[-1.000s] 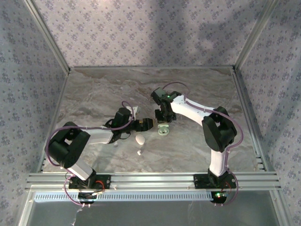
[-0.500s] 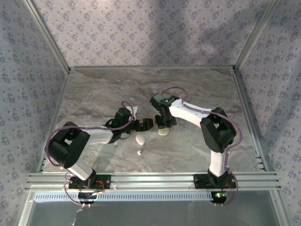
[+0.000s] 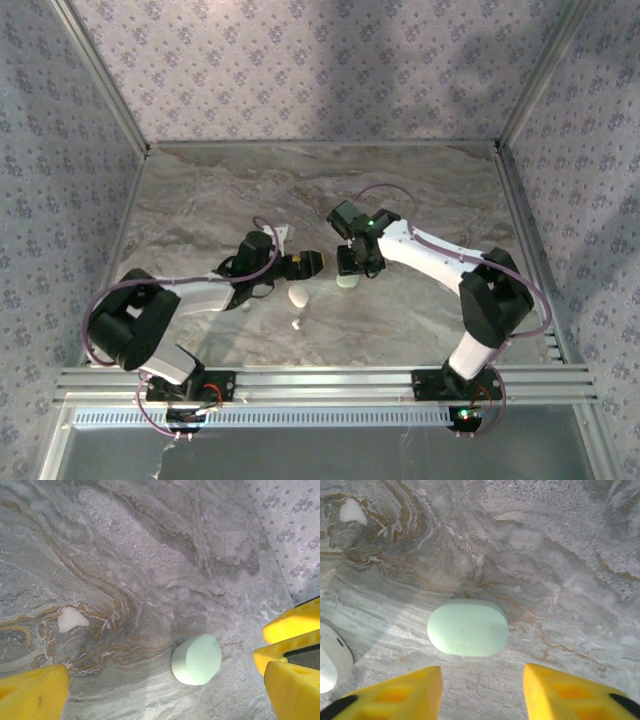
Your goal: Insert the wireless bluetooth earbuds into the charging case
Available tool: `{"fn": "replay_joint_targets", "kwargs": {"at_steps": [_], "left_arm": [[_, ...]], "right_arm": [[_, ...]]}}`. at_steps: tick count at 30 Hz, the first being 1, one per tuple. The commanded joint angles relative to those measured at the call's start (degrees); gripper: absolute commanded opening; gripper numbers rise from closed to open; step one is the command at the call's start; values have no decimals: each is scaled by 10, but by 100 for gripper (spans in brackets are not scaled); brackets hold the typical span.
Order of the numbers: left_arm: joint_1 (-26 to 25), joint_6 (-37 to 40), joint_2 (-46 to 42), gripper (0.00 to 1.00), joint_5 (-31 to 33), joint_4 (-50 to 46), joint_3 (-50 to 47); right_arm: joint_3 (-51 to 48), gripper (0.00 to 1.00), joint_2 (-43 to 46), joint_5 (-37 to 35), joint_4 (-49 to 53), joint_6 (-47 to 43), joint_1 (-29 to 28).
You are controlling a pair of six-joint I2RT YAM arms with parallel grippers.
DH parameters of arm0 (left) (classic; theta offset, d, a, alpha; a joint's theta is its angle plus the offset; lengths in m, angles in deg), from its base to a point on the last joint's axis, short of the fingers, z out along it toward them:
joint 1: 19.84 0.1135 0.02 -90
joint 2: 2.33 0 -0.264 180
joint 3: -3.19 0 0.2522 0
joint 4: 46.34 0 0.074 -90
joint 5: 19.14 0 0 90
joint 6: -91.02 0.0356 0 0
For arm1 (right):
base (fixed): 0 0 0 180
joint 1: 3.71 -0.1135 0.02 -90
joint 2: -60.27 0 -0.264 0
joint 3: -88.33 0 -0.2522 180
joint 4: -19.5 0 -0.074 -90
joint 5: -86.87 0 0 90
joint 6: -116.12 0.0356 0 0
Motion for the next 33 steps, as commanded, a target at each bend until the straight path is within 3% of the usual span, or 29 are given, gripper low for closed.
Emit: {"fn": "replay_joint_targets", "kwargs": {"at_steps": [1, 6, 8, 10, 17, 26, 33], "left_arm": [[-13, 24, -52, 100, 29, 39, -22], [-43, 72, -147, 100, 84, 9, -44], [-61, 103, -197, 100, 119, -12, -52], [-75, 134, -245, 100, 151, -30, -60], [-83, 182, -346, 100, 221, -69, -80], [-82, 176, -292, 100, 221, -74, -61], [-83, 174, -272, 100, 214, -78, -53]], "right_arm": [[-22, 59, 43, -22, 6, 12, -5], [-65, 77, 77, -19, -7, 30, -7], [-73, 92, 85, -19, -13, 32, -9], [-77, 99, 87, -19, -18, 34, -10], [-68, 100, 56, -26, -31, 38, -17], [-32, 100, -42, -29, -40, 41, -22], [8, 91, -99, -27, -45, 36, -24]]}}
